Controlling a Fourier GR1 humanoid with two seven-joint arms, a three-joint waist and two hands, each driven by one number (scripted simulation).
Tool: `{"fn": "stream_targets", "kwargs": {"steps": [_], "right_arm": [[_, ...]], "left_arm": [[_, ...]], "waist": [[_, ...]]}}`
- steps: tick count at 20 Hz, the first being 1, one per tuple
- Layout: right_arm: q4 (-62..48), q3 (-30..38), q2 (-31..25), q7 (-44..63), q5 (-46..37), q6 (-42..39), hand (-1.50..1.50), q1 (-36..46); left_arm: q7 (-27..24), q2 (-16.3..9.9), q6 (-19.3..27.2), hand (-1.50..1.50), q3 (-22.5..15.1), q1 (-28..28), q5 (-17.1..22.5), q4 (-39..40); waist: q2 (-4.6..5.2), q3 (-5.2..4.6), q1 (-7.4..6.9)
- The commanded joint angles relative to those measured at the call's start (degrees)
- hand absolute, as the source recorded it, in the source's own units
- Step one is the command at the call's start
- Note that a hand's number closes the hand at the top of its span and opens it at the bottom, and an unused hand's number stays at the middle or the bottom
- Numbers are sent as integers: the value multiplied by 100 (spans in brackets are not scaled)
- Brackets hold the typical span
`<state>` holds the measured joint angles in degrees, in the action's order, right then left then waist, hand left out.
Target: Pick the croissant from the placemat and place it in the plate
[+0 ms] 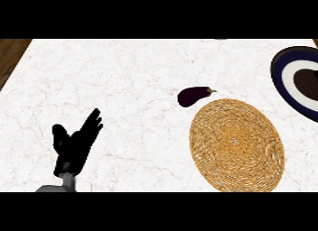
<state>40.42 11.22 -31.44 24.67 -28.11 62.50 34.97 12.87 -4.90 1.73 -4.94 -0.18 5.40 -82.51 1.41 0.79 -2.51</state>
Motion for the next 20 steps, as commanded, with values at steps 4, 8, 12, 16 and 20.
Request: {"fn": "stream_targets", "kwargs": {"steps": [4,8,12,16,20], "right_arm": [[826,713,130,-1670,1272,191,-150,-205],[1223,1344,181,-2578,2233,-324,-150,-612],[1682,1902,737,-3790,3291,-1327,-150,-1171],[1682,2394,805,-4919,4123,-2990,-150,-1900],[702,2696,901,-6107,4420,-3819,-150,-2046]], "left_arm": [[2,-55,-64,0,40,33,46,-50],[-50,-18,59,0,140,68,40,21],[-118,131,152,0,-4,235,-70,60],[-146,86,186,0,72,250,-83,86],[-102,-99,-66,0,192,109,40,137]], "waist": [[-18,9,64],[-40,1,187],[-100,-24,271],[-121,-38,340],[-116,-64,228]]}}
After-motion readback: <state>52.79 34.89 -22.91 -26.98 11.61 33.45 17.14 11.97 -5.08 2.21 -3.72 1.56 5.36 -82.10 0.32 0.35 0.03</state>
